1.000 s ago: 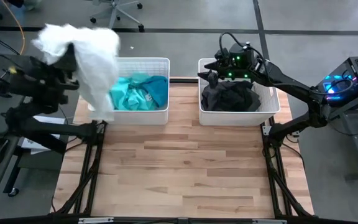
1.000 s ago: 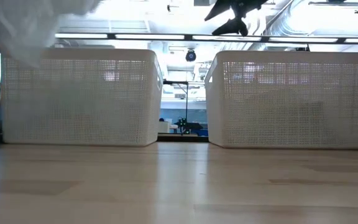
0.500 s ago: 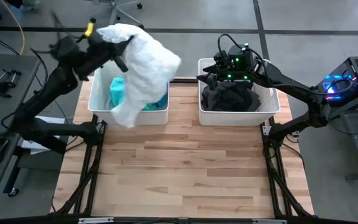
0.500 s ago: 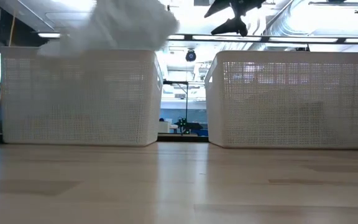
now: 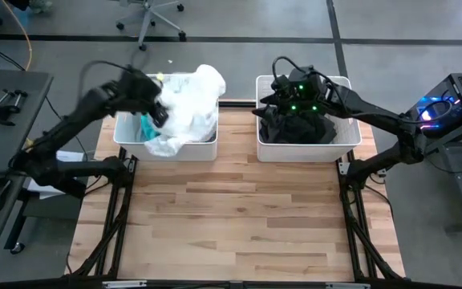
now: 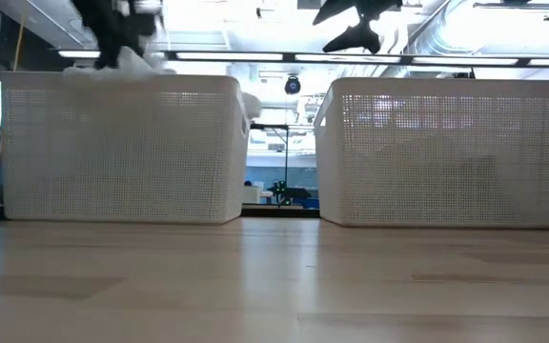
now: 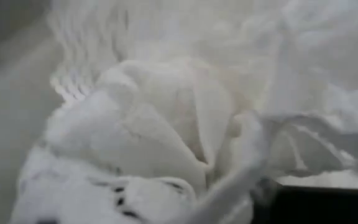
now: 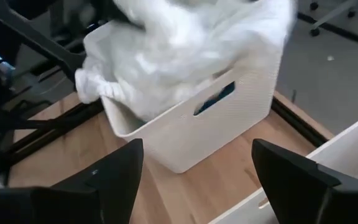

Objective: Sort clothes
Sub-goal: Put the white dress into the left white bin

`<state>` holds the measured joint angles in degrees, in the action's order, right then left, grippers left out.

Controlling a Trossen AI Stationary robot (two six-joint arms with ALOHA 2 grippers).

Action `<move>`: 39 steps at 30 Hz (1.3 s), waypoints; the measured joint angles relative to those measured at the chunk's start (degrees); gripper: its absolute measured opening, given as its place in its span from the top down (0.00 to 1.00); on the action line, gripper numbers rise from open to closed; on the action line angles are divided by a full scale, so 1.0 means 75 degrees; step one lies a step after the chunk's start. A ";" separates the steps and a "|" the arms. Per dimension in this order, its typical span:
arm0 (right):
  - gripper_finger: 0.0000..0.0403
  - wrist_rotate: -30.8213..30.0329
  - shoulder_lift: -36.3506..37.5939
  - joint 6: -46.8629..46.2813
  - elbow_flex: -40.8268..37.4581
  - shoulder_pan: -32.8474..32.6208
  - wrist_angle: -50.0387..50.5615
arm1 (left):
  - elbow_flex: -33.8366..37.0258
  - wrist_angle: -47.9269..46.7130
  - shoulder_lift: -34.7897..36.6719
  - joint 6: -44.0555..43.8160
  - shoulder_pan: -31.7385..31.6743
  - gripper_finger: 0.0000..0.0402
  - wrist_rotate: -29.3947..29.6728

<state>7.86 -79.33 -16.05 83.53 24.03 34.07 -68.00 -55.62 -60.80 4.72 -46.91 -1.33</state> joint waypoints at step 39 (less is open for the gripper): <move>0.28 -0.0589 0.0512 0.0041 0.0000 -0.0064 0.0883 | 0.1584 0.3313 -0.1768 -0.2332 -0.0246 0.80 -0.2119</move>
<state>3.44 -75.49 -15.74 83.53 23.55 40.69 -56.12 -30.77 -74.06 -12.77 -48.75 -17.22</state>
